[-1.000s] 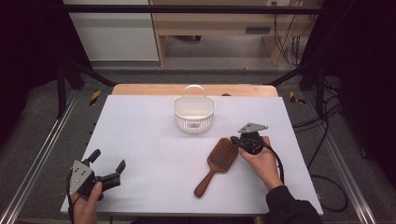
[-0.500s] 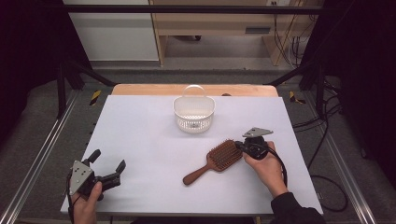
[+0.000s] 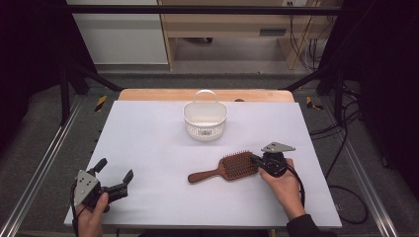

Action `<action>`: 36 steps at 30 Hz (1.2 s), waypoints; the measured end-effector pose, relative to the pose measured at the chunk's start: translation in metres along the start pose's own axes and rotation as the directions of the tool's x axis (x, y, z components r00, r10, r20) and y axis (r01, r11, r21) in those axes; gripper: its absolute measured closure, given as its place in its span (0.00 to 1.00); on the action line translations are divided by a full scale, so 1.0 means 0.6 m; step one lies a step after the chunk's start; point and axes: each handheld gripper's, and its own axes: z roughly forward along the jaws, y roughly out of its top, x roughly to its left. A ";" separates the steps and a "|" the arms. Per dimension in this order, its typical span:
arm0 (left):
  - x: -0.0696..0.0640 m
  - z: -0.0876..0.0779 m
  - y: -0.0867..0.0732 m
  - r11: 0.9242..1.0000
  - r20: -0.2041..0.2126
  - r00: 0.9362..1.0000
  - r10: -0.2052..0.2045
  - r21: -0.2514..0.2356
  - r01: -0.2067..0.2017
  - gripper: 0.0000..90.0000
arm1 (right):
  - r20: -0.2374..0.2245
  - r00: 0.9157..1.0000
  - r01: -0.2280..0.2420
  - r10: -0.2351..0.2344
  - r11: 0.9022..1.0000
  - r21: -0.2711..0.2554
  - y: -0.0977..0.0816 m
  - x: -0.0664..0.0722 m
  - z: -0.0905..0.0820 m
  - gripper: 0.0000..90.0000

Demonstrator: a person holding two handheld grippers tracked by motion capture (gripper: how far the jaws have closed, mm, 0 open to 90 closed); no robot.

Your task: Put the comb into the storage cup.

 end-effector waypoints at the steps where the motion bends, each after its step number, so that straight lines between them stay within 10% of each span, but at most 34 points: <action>1: 0.000 0.000 0.000 1.000 -0.002 1.000 -0.001 0.000 0.001 0.01 | -0.002 1.000 -0.001 0.001 1.000 -0.001 0.000 0.003 0.001 1.00; 36: 0.001 0.000 0.000 1.000 -0.004 1.000 -0.009 0.000 0.009 0.01 | -0.100 0.985 0.139 -0.138 0.990 -0.003 0.039 0.134 0.069 1.00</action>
